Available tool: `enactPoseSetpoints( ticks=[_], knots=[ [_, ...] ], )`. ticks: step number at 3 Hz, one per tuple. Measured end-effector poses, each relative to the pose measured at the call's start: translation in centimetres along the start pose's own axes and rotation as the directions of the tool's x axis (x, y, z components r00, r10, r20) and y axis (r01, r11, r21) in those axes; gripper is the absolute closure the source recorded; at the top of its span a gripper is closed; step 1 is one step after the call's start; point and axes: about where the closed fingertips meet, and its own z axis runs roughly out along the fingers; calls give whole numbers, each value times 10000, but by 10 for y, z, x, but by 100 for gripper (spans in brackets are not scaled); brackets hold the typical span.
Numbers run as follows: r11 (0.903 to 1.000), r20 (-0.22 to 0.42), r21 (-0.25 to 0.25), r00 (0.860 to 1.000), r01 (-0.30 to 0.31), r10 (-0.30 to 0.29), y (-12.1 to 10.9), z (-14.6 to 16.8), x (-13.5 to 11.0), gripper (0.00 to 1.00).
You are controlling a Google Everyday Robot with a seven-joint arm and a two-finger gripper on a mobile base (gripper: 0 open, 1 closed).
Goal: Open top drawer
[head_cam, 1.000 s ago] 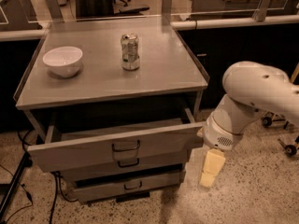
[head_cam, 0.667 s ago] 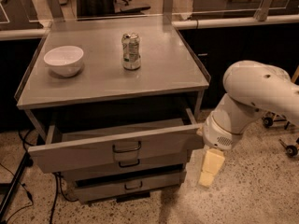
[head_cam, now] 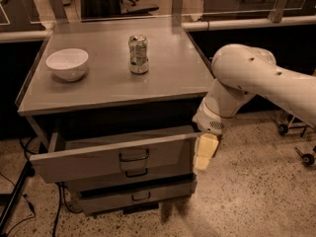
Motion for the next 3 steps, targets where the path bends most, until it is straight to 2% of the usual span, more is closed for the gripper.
enactPoseSetpoints(
  ticks=[1, 2, 3],
  knots=[
    [9976, -208, -446, 9983, 534, -544, -23, 25, -23, 0],
    [9912, -453, -982, 9946, 889, -937, -34, 55, -35, 0],
    [9840, -598, -1572, 9938, 832, -936, -23, 79, -31, 0]
  ],
)
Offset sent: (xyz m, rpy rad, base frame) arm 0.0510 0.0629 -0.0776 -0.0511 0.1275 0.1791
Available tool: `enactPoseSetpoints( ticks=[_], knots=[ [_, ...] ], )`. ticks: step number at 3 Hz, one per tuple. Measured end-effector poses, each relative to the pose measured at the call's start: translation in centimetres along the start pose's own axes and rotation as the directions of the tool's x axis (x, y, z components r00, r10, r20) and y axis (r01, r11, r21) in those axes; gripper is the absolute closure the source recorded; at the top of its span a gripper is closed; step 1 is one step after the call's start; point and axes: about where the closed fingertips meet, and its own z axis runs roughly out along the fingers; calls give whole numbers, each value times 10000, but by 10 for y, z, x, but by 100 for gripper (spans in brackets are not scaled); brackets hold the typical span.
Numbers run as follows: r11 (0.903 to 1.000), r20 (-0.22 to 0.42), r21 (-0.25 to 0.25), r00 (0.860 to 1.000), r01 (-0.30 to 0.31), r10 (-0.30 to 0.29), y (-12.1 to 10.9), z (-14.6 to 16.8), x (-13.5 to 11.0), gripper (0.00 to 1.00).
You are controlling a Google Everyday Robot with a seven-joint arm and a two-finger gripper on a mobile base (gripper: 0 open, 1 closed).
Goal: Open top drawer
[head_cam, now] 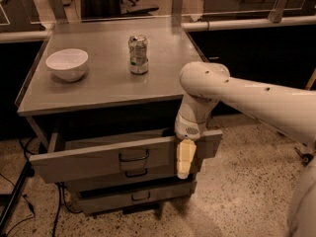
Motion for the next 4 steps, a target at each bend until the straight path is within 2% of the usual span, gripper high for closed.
enactPoseSetpoints(
  ticks=[1, 2, 3, 4],
  knots=[
    [9989, 106, -370, 9995, -297, 301, 20, 10, 8, 0],
    [9989, 106, -370, 9995, -297, 301, 20, 10, 8, 0],
    [9946, 282, -564, 9957, -870, 887, 57, 10, 29, 0],
    [9935, 322, -596, 9946, -966, 987, 62, 9, 31, 0]
  ],
)
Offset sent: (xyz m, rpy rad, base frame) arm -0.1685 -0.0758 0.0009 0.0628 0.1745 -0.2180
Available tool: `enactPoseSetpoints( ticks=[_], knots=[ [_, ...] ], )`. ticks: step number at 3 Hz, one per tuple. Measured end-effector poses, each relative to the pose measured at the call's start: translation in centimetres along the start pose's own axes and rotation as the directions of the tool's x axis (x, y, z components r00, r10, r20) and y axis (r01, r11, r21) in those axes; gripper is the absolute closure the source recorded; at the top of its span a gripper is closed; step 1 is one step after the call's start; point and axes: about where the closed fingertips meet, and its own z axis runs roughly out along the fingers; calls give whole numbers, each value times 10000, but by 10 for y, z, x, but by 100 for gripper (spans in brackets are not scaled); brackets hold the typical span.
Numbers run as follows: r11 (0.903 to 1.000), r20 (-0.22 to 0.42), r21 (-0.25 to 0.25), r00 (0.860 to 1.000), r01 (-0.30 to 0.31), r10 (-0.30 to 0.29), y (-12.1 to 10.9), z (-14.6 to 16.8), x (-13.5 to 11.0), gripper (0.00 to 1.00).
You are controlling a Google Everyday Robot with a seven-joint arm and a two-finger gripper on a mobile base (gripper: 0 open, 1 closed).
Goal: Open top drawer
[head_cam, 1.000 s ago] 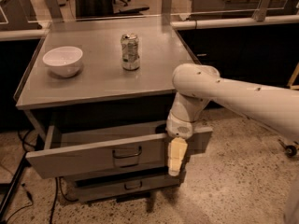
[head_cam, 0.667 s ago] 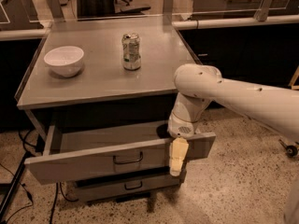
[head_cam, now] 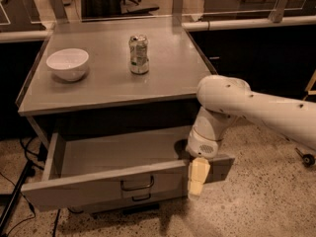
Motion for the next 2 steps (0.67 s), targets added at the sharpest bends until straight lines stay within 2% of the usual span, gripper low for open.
enactPoseSetpoints(
  ticks=[1, 2],
  knots=[
    [9977, 291, -60, 9972, -681, 683, 45, -7, 31, 0],
    [9933, 378, -72, 9926, -1153, 1155, 64, -10, 50, 0]
  ],
)
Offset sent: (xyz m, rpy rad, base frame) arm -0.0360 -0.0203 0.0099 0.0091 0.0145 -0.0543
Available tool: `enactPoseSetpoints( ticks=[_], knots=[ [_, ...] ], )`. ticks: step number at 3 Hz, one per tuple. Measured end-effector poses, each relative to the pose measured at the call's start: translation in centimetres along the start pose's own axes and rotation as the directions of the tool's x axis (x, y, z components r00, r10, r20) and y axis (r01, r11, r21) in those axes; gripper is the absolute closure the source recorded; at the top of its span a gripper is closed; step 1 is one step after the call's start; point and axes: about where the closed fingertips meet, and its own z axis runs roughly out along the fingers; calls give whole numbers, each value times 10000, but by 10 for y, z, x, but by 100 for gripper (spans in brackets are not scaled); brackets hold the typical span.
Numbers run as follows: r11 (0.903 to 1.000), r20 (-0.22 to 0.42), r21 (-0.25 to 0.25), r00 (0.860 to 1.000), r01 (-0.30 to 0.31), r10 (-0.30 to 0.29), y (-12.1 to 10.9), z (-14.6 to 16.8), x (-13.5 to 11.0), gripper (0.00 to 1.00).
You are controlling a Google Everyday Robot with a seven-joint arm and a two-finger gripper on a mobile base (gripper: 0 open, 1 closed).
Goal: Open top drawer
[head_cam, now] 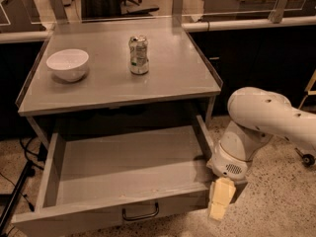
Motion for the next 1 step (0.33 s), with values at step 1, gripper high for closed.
enactPoseSetpoints(
  ticks=[1],
  knots=[
    [10000, 0, 0, 10000, 0, 0, 0, 0, 0, 0]
  ],
)
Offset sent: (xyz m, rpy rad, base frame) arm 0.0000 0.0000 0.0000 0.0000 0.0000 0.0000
